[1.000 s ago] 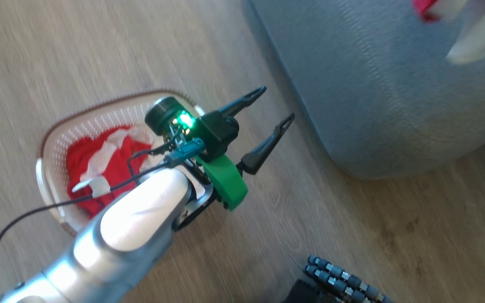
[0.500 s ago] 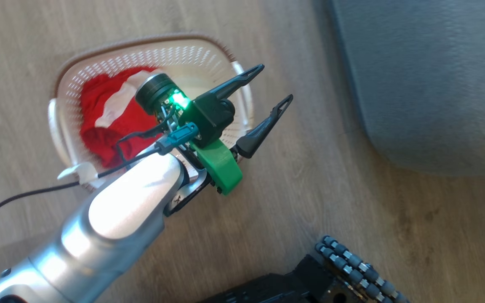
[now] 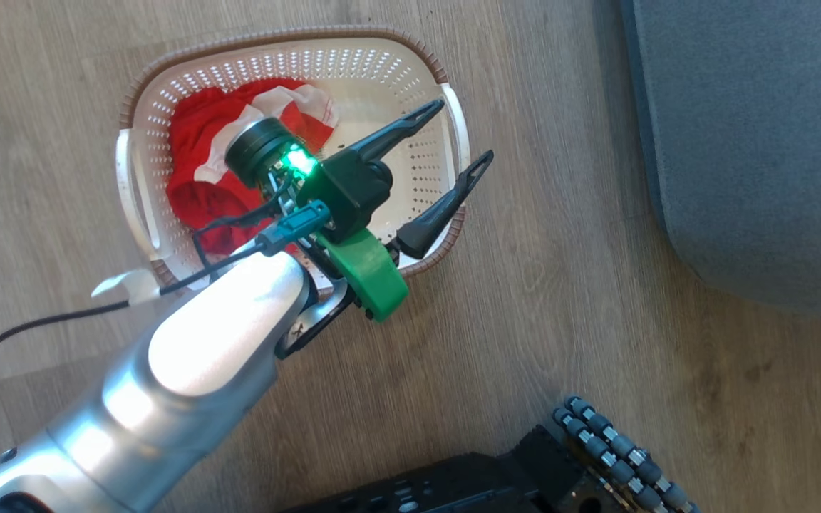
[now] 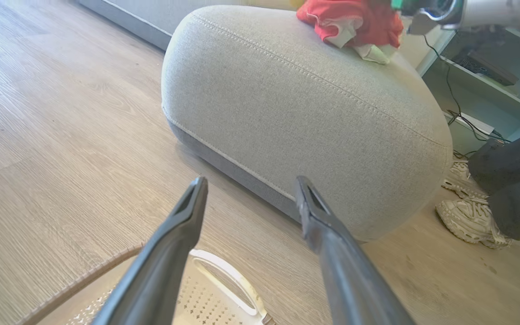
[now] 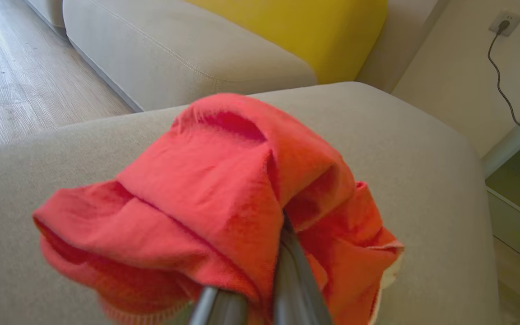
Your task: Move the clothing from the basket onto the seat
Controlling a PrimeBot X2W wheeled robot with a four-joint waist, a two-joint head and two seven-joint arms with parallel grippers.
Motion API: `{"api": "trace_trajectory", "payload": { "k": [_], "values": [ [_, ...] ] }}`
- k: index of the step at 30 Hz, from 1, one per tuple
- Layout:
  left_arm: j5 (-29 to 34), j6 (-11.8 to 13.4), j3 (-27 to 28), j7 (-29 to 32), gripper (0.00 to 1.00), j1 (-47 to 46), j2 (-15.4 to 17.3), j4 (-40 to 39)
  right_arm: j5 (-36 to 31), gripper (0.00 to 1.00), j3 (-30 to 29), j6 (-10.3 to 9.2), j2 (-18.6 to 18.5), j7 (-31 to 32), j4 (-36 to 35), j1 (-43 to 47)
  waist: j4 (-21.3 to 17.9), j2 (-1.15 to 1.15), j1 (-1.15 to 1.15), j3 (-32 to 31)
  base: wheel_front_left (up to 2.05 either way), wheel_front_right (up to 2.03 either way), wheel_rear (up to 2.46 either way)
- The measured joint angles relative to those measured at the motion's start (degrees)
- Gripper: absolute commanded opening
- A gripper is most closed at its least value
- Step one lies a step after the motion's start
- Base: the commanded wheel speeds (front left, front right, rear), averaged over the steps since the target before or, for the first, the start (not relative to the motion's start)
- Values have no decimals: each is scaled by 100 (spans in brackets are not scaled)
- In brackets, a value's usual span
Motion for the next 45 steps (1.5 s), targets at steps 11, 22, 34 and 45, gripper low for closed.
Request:
{"api": "trace_trajectory", "payload": {
  "k": [11,22,34,45],
  "values": [
    [-94,1,15,-154,100,-4,-53,207,415,100,-140,0,405,0,-753,1328,78,0,0,-395,0,0,0],
    [-242,0,69,-229,100,284,-231,443,895,100,572,0,645,0,-1489,2345,122,0,-1,-1025,0,0,0],
    [-163,8,838,-249,100,909,-407,467,1369,100,2026,0,758,0,-2161,2958,429,0,-1,-1735,0,0,0],
    [112,62,1750,-250,100,1384,-587,637,1794,100,2988,0,771,0,-2732,3318,942,1,-1,-2338,0,0,0]
  ]
}}
